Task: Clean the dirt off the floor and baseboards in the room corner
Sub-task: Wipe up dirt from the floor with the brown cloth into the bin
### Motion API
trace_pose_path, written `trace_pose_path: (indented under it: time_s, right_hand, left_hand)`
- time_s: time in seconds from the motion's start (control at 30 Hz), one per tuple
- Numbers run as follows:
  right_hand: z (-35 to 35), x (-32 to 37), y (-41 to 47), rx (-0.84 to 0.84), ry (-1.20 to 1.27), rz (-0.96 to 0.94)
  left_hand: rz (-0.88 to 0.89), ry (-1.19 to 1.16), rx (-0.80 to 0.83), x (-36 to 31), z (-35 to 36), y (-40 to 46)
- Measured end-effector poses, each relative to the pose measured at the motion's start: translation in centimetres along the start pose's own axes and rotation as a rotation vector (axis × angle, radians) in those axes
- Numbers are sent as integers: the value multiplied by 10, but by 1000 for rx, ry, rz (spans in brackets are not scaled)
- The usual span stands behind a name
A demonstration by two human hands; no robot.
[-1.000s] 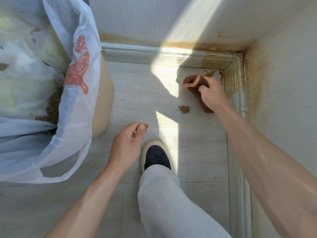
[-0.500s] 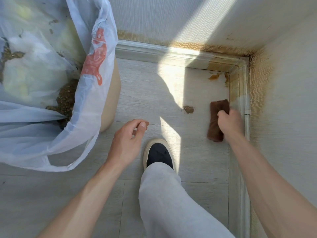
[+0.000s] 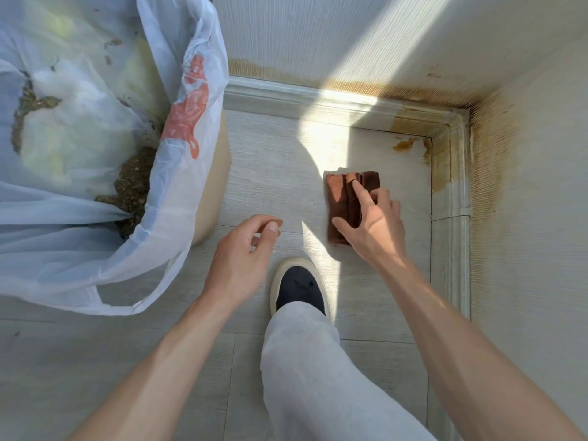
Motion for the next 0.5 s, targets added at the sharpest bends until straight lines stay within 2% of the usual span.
trace_pose_path:
  time_s: [0.13,0.3,0.5]
  right_hand:
    - [-8,7,4,38,49,-75]
    - [-4,15,16,255,-161,-152]
    - [5,29,21,237,-230,-199]
  left_hand:
    - [-2,-1,5,2,0,-2]
    - [-5,11,13,2,1,-3]
    - [-6,14,30,0,6,0]
Point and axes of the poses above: each hand's wrist, its own y-axis towards the middle knuckle, its own z-axis out of the palm, x = y × z, the point moved 9 cm from there along y, towards the middle knuckle, and after that the axes turned 13 degrees about -z, right-handed, at the moved point
